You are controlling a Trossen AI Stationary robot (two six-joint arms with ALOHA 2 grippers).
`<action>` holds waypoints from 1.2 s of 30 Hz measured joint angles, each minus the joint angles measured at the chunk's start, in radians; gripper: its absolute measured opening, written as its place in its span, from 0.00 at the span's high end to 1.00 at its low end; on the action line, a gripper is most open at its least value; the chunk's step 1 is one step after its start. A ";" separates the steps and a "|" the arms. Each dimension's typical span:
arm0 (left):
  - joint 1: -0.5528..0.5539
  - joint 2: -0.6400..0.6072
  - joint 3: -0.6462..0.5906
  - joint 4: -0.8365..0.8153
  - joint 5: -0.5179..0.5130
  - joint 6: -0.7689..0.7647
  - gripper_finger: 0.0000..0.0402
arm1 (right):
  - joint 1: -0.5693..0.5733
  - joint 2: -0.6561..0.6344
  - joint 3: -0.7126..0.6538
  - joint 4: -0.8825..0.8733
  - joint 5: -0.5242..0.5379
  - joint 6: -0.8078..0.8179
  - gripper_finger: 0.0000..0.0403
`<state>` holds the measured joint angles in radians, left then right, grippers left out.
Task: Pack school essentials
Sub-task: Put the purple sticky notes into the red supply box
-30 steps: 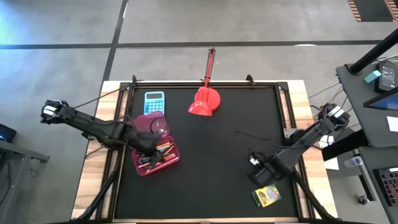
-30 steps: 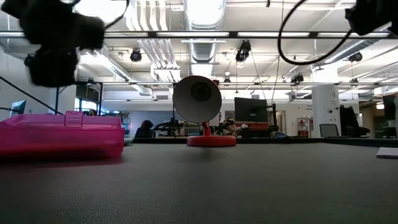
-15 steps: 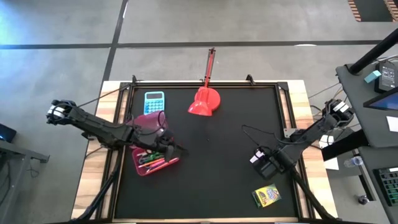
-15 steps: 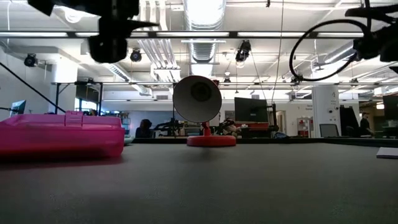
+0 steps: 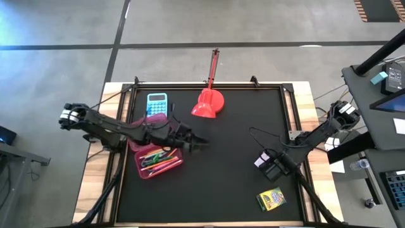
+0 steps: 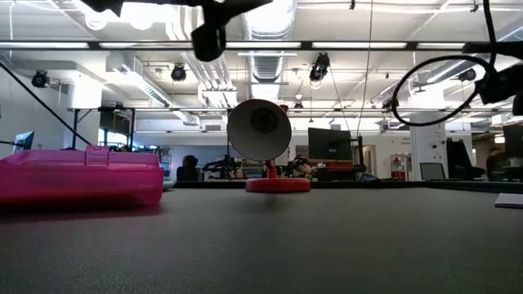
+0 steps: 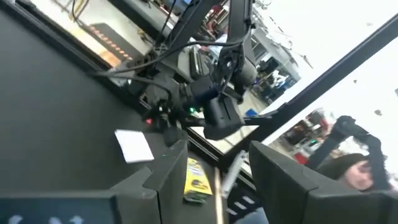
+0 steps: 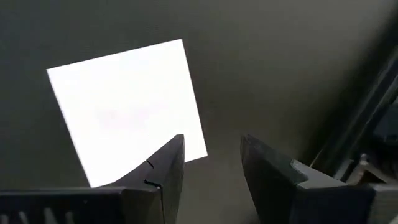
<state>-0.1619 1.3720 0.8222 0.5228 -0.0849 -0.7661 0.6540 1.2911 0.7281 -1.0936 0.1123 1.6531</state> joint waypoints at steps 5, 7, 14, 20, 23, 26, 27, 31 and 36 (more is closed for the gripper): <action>0.006 0.080 0.058 0.001 0.035 0.080 0.61 | 0.000 0.000 -0.048 0.117 0.000 -0.004 0.64; 0.006 0.110 0.077 0.000 0.072 0.136 0.61 | 0.000 0.000 -0.074 0.220 0.000 -0.023 0.64; 0.004 0.191 0.106 -0.001 0.100 0.203 0.61 | 0.000 -0.003 -0.121 0.486 0.030 -0.075 0.64; -0.007 0.231 0.123 -0.001 0.113 0.216 0.61 | 0.000 0.002 -0.107 0.530 0.078 -0.116 0.64; -0.017 0.251 0.121 -0.001 0.129 0.282 0.61 | 0.000 0.002 -0.086 0.532 0.091 -0.148 0.64; -0.026 0.289 0.120 -0.002 0.133 0.328 0.61 | 0.000 0.001 -0.059 0.524 0.098 -0.186 0.64; -0.029 0.301 0.119 -0.004 0.133 0.336 0.61 | 0.000 0.002 -0.049 0.524 0.098 -0.206 0.64; -0.032 0.350 0.120 0.007 0.133 0.358 0.61 | 0.000 0.002 -0.006 0.481 0.089 -0.290 0.64; -0.032 0.397 0.143 0.052 0.133 0.359 0.61 | 0.000 0.001 0.062 0.249 0.064 -0.339 0.64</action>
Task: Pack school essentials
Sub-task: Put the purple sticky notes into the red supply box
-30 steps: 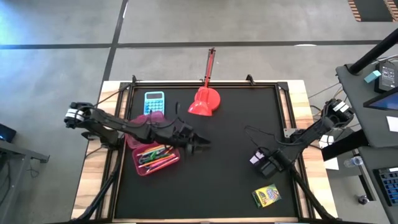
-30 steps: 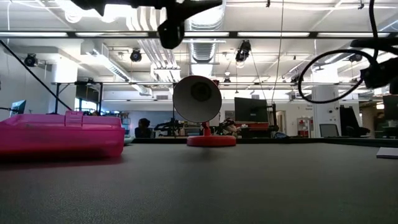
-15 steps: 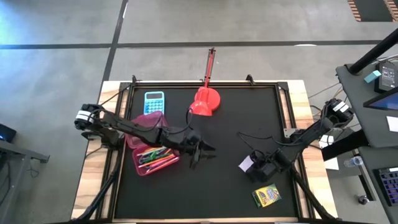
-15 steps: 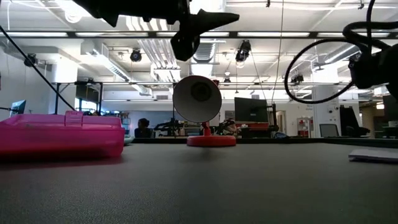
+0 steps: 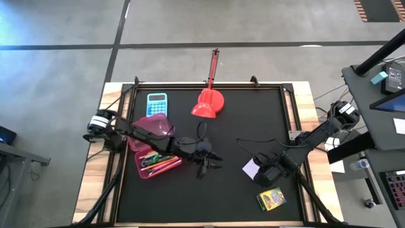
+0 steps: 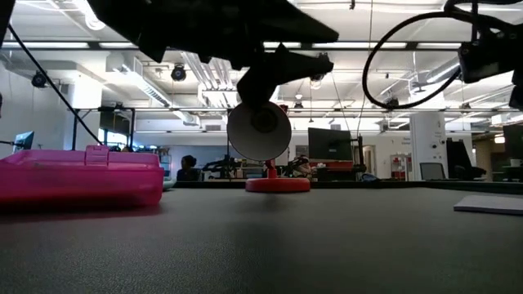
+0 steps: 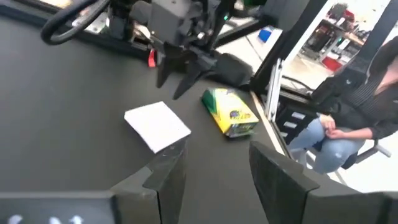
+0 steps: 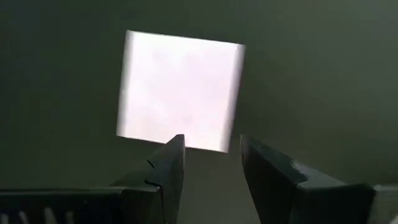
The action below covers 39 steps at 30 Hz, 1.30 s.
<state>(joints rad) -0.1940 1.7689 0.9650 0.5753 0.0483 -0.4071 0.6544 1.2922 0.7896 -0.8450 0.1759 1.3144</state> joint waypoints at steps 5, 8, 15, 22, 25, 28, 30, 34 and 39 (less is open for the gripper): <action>-0.005 0.006 0.009 -0.006 0.000 0.001 0.61 | 0.000 0.001 -0.003 -0.046 -0.082 -0.074 0.64; -0.005 -0.003 0.008 0.001 0.001 0.002 0.61 | 0.000 0.019 -0.010 -0.043 -0.132 -0.111 0.64; -0.007 -0.006 0.008 0.025 0.012 0.002 0.61 | 0.000 0.083 -0.010 -0.038 -0.132 -0.183 0.64; -0.021 -0.006 0.007 0.017 0.014 0.005 0.61 | 0.000 0.179 -0.008 -0.013 -0.127 -0.201 0.64; -0.022 -0.006 0.007 0.011 0.014 0.003 0.61 | 0.000 0.221 -0.008 0.007 -0.121 -0.224 0.64; -0.024 -0.006 0.007 0.005 0.014 -0.005 0.61 | -0.008 0.260 -0.009 0.026 -0.108 -0.228 0.64; -0.026 -0.006 0.007 0.004 0.013 -0.005 0.61 | -0.019 0.277 -0.009 0.032 -0.102 -0.222 0.64; -0.030 -0.006 0.006 -0.013 0.012 -0.006 0.61 | -0.045 0.291 -0.009 0.055 -0.091 -0.232 0.64; -0.032 -0.005 0.001 -0.018 -0.001 -0.006 0.61 | -0.065 0.284 0.008 0.087 -0.007 -0.234 0.64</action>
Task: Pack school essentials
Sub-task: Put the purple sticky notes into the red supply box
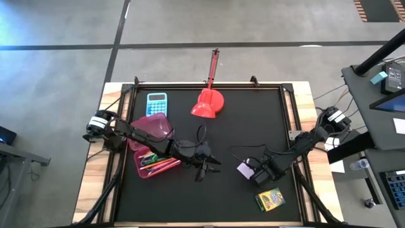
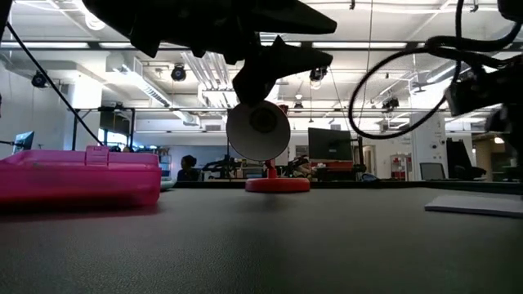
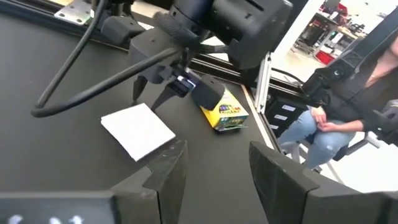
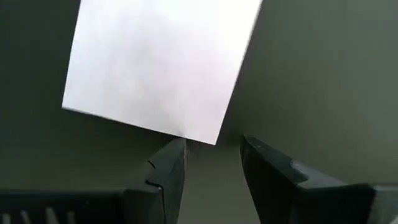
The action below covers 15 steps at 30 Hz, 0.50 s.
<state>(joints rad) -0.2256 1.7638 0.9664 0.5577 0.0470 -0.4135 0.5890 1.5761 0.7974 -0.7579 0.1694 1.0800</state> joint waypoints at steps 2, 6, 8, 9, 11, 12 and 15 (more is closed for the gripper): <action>0.000 0.000 -0.004 -0.001 -0.011 0.000 0.61 | -0.006 0.000 0.012 0.009 0.050 -0.008 0.64; 0.000 0.000 -0.004 0.000 -0.018 0.000 0.61 | -0.014 0.002 0.035 0.057 0.185 -0.048 0.64; 0.000 0.000 -0.006 0.000 -0.019 -0.005 0.61 | -0.016 0.005 0.055 0.061 0.222 -0.078 0.64; 0.000 0.000 -0.008 -0.001 -0.019 -0.016 0.61 | -0.016 0.006 0.068 0.049 0.221 -0.090 0.64; 0.000 0.001 -0.010 -0.002 -0.019 -0.044 0.61 | -0.016 0.005 0.104 0.004 0.207 -0.110 0.64; 0.000 0.001 -0.011 -0.002 -0.020 -0.051 0.61 | -0.011 0.002 0.123 -0.026 0.193 -0.116 0.64; 0.000 0.001 -0.011 -0.027 -0.035 -0.057 0.61 | 0.002 -0.002 0.169 -0.089 0.111 -0.154 0.64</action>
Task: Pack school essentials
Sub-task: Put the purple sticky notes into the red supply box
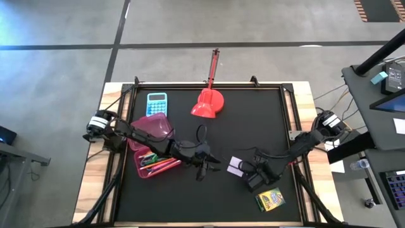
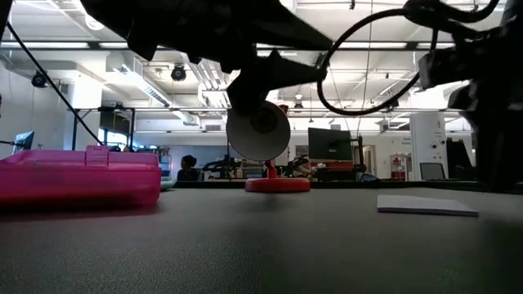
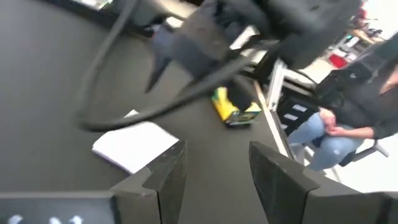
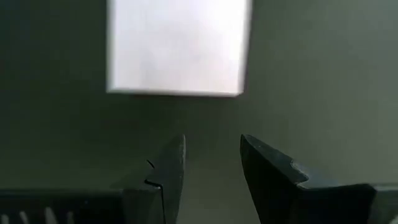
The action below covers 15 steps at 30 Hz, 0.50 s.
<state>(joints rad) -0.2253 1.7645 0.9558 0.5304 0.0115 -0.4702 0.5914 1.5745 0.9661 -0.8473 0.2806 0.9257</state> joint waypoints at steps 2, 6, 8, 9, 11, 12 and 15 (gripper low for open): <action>0.000 0.000 0.000 -0.011 -0.024 -0.037 0.61 | 0.008 0.000 0.012 0.002 -0.042 -0.029 0.64; 0.001 0.008 0.000 -0.025 -0.072 -0.137 0.61 | 0.019 0.002 -0.003 0.066 -0.046 -0.063 0.64; 0.001 0.025 0.000 -0.026 -0.076 -0.212 0.61 | 0.018 0.002 -0.025 0.111 -0.046 -0.063 0.64; 0.001 0.040 0.007 -0.026 -0.076 -0.261 0.61 | 0.017 0.002 -0.036 0.133 -0.046 -0.063 0.64; 0.001 0.078 0.023 -0.023 -0.076 -0.354 0.61 | 0.016 0.002 -0.051 0.155 -0.045 -0.063 0.64; 0.001 0.098 0.031 -0.026 -0.076 -0.400 0.61 | 0.016 0.002 -0.057 0.163 -0.045 -0.063 0.64; -0.003 0.172 0.076 -0.028 -0.073 -0.509 0.61 | 0.016 0.002 -0.074 0.210 -0.046 -0.063 0.64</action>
<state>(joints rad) -0.2287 1.9362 1.0314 0.5025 -0.0614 -0.9787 0.6079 1.5764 0.8917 -0.6371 0.2348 0.8626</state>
